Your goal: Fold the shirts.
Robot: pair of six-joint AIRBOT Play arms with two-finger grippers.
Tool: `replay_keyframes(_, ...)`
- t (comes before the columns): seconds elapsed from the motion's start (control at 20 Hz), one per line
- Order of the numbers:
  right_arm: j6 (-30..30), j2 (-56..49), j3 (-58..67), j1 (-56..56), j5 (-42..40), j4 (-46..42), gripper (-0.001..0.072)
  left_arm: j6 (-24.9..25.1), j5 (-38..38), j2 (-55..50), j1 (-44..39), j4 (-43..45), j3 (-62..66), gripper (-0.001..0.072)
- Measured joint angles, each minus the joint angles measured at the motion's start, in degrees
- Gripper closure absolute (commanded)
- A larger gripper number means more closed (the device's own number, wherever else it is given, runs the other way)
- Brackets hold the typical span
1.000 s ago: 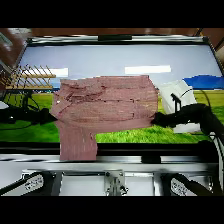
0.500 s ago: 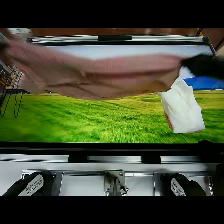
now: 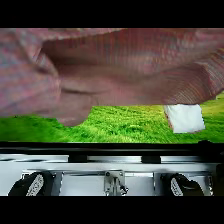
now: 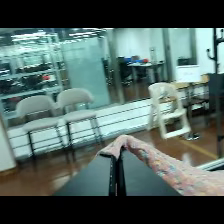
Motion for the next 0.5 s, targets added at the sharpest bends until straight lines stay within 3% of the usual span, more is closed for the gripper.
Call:
replay_keyframes(0.25,5.97,1.92,0.72,0.0,-11.1,-5.09,0.0664,-6.23,-14.6,2.67,0.0,12.24,0.22,0.0682)
replay_keyframes(0.5,9.18,1.77,0.87,0.0,-24.81,-6.58,0.0663,-8.0,-25.42,3.54,0.0,16.06,-0.87,0.0681)
